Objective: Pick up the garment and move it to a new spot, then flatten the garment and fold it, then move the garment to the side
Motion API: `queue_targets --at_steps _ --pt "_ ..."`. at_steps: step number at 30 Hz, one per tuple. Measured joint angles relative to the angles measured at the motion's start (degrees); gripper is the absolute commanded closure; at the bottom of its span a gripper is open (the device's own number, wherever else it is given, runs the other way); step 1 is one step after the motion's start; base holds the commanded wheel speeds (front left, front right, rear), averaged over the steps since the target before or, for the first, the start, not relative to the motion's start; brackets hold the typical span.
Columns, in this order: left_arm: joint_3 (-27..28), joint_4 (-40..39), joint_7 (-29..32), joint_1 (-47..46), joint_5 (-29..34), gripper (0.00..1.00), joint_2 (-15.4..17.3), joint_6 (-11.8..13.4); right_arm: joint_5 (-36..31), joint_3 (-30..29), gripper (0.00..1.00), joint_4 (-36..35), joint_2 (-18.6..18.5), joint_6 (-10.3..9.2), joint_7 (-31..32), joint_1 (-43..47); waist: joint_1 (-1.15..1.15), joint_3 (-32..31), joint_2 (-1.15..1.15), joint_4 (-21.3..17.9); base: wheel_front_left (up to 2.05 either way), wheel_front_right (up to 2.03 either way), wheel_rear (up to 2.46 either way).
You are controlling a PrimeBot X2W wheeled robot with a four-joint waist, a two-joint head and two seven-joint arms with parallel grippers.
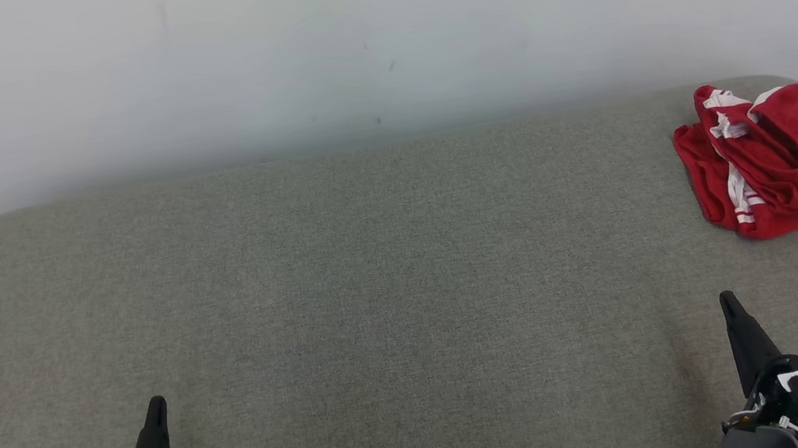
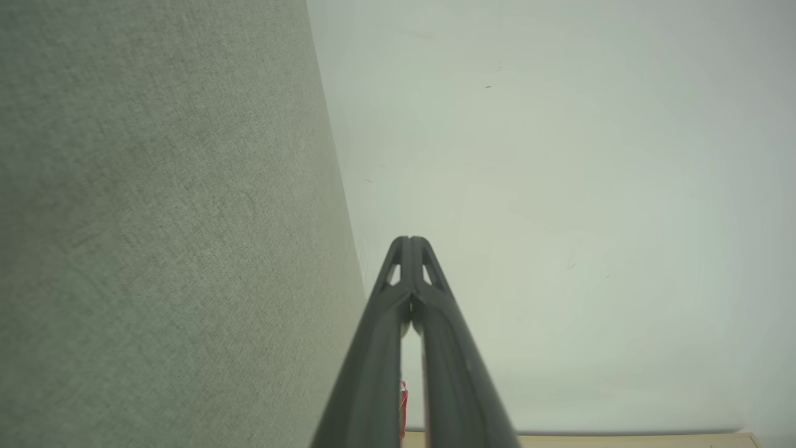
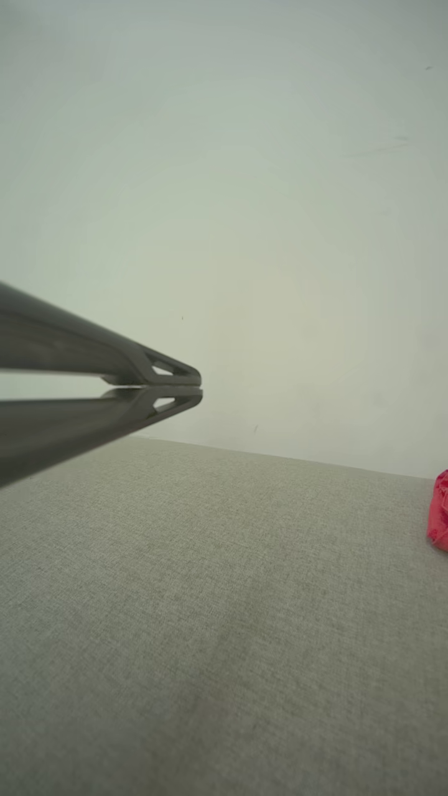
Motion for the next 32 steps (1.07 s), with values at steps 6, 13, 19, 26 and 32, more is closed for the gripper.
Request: queue_targets --at_steps 6,13,19,26,32 --pt "0.2 0.1 0.6 -0.3 -2.3 1.0 -0.1 -0.3 2.4 -0.2 1.0 0.1 0.0 0.0 0.5 -0.2 0.0 0.1 0.0 -0.1 0.0 0.0 0.0" --pt "0.2 0.1 0.7 -0.5 -2.7 1.0 -0.2 -0.3 2.7 -0.4 1.0 0.1 0.0 0.0 0.8 -0.3 0.0 0.1 0.0 -0.1 0.0 0.0 0.0" --pt "0.2 0.1 0.7 -0.5 -2.7 1.0 -0.2 -0.3 2.7 -0.4 1.0 0.1 0.1 0.0 0.8 -0.3 0.0 0.1 0.0 -0.1 0.0 0.0 0.0" --pt "0.2 0.1 0.7 -0.5 -2.7 1.0 -0.2 -0.3 2.7 -0.5 1.0 0.1 0.1 0.0 0.9 -0.3 0.0 0.1 0.0 -0.1 0.0 0.0 0.0" --pt "0.2 0.1 0.7 -0.5 -2.7 1.0 -0.2 -0.3 2.7 -0.6 1.0 0.2 0.2 0.0 0.9 -0.3 0.0 0.1 0.0 -0.1 0.0 0.0 0.0"
